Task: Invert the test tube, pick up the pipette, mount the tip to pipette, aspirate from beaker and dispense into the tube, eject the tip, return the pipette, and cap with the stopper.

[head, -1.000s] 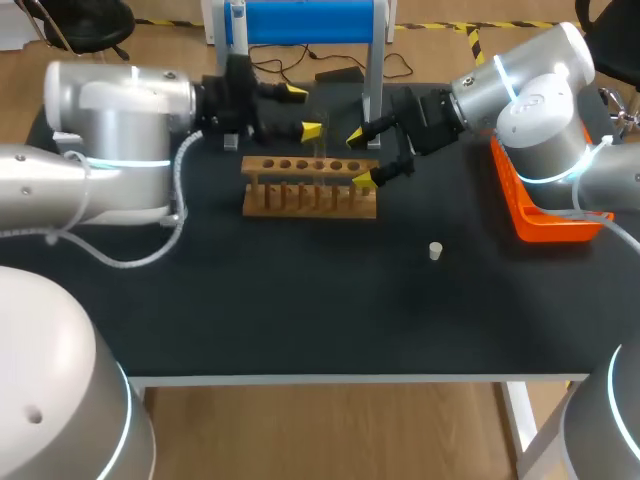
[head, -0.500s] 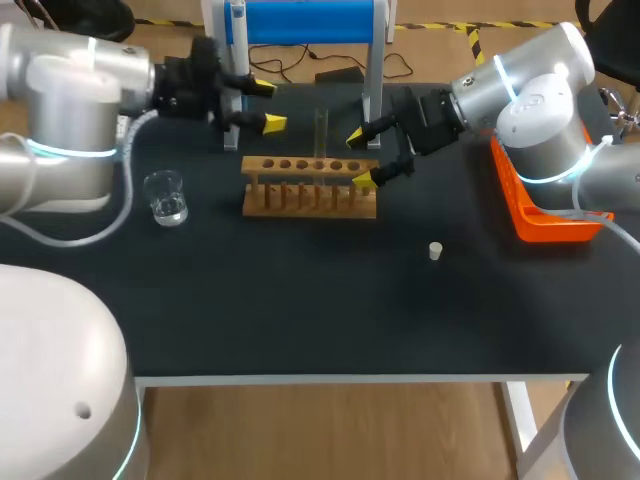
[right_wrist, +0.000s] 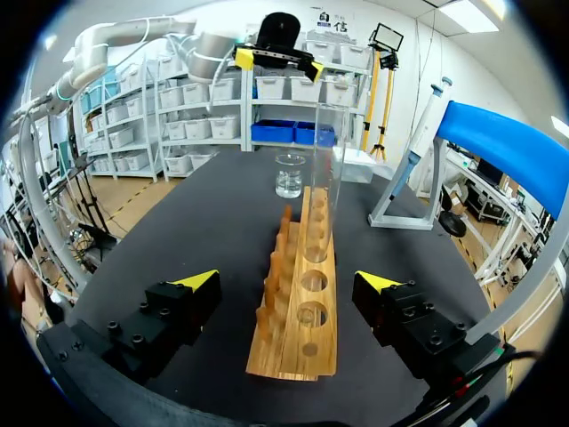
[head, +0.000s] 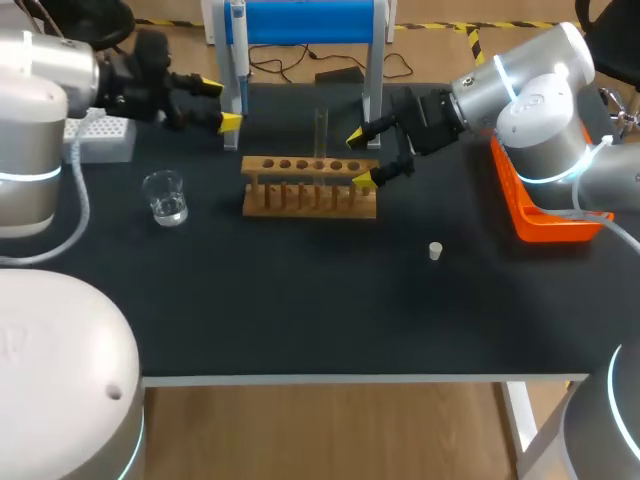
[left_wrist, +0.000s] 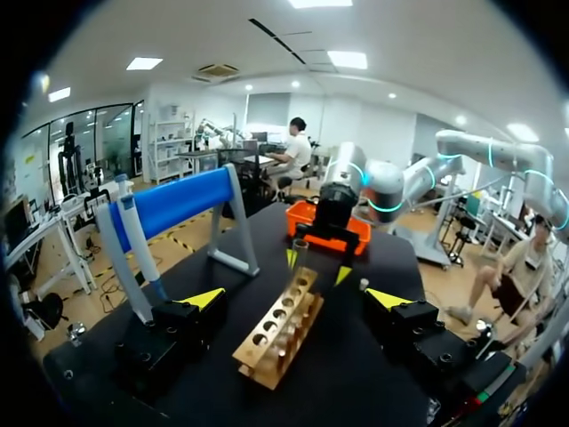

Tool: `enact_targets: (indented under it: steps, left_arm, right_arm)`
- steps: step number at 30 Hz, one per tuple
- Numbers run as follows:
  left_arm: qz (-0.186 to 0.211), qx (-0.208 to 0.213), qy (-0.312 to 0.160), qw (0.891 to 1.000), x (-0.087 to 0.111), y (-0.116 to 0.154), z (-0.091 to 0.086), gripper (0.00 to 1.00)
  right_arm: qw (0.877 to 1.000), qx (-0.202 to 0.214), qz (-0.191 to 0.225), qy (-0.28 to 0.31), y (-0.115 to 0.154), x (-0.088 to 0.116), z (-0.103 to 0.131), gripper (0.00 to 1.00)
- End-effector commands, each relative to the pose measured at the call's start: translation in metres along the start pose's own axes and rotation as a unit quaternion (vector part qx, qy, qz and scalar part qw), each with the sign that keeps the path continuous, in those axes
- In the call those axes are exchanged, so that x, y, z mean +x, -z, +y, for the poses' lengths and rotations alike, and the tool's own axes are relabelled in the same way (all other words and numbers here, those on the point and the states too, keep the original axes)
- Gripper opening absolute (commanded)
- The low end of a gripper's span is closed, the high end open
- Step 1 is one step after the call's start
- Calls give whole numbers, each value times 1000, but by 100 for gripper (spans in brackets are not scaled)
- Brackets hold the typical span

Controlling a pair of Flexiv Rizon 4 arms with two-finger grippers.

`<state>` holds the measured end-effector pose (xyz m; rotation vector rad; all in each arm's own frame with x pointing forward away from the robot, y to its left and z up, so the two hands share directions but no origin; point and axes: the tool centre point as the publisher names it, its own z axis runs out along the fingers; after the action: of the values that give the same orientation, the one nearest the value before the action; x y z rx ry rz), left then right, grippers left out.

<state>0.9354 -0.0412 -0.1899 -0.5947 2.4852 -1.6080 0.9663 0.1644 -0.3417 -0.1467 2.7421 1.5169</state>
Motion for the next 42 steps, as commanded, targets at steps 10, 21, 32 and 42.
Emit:
enact_targets:
  steps: [10, 21, 32, 42]
  left_arm:
    - [-6, 0, 0, 1000, 4, 6, 0, 100]
    - [-6, 0, 0, 1000, 4, 6, 0, 100]
    - [-30, -2, 16, 999, -5, 27, 29, 100]
    - [-88, -11, 40, 995, -33, 62, 61, 100]
  right_arm:
    - [1000, 0, 0, 0, 0, 0, 0, 100]
    - [1000, 0, 0, 0, 0, 0, 0, 100]
    - [1000, 0, 0, 0, 0, 0, 0, 100]
    - [1000, 0, 0, 0, 0, 0, 0, 100]
